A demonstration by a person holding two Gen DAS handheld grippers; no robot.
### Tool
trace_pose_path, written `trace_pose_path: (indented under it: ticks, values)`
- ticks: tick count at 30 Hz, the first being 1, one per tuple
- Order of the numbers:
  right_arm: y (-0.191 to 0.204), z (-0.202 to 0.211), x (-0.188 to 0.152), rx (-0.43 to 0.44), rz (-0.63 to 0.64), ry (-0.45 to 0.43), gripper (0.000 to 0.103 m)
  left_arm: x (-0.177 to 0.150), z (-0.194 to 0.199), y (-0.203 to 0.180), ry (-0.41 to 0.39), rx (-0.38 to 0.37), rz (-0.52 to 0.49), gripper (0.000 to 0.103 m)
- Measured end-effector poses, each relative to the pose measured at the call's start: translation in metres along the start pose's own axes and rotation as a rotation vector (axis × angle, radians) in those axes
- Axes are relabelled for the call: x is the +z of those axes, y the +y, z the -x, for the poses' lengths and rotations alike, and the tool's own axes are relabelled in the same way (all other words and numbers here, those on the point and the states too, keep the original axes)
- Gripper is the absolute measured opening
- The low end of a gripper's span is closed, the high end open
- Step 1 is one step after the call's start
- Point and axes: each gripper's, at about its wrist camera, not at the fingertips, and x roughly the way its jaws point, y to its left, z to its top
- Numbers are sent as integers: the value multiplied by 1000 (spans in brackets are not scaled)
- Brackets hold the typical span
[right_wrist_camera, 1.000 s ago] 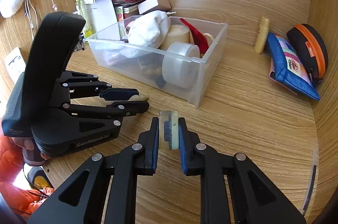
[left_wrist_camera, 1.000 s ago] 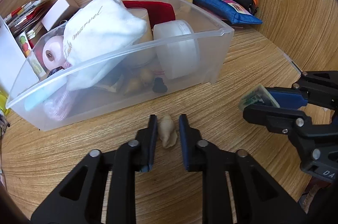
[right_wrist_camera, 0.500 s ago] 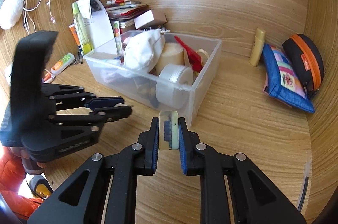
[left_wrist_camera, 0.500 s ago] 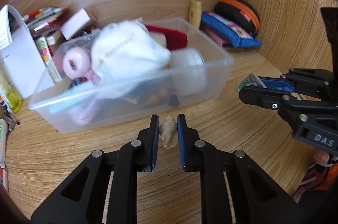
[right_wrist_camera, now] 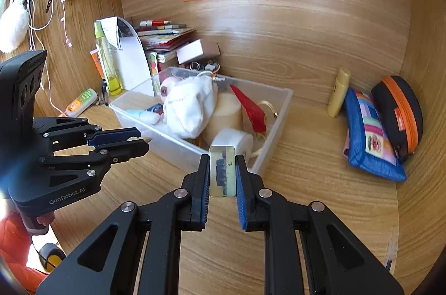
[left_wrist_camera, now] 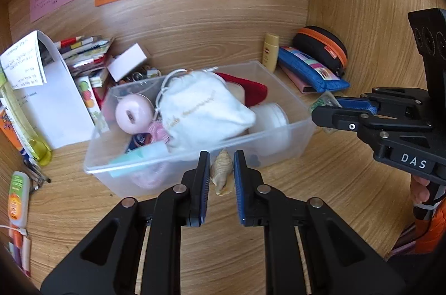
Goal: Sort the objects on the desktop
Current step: 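Lift and carry the green tag and tan shell over the clear box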
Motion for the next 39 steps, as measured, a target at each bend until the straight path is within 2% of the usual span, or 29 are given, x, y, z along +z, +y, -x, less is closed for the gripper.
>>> trace_pose_path:
  ticks: [9,15,20,29,32,36,39]
  values:
    - [6,-8,24,4,22,-29,15,16,3,27,-30,32,11,16]
    - [5,-22,29,12,12,-10,15,18,3,44,-35,30,37,16]
    - [15,-16,4,47,34,18,15,10,1,47,-23,19,46,16]
    - [46,-15,-51,108,69,149,15,-13,-1,37,17,-26,64,16]
    - [56,-14,-62,118,98,169,20,-20,0,30,31,-39,63,16]
    - [60,-13,-72,130,113,181,32,-29,3,20,41,-59,62,16]
    - [60,-16,-78,130,113,198,33,-36,4,13,52,-71,64,16]
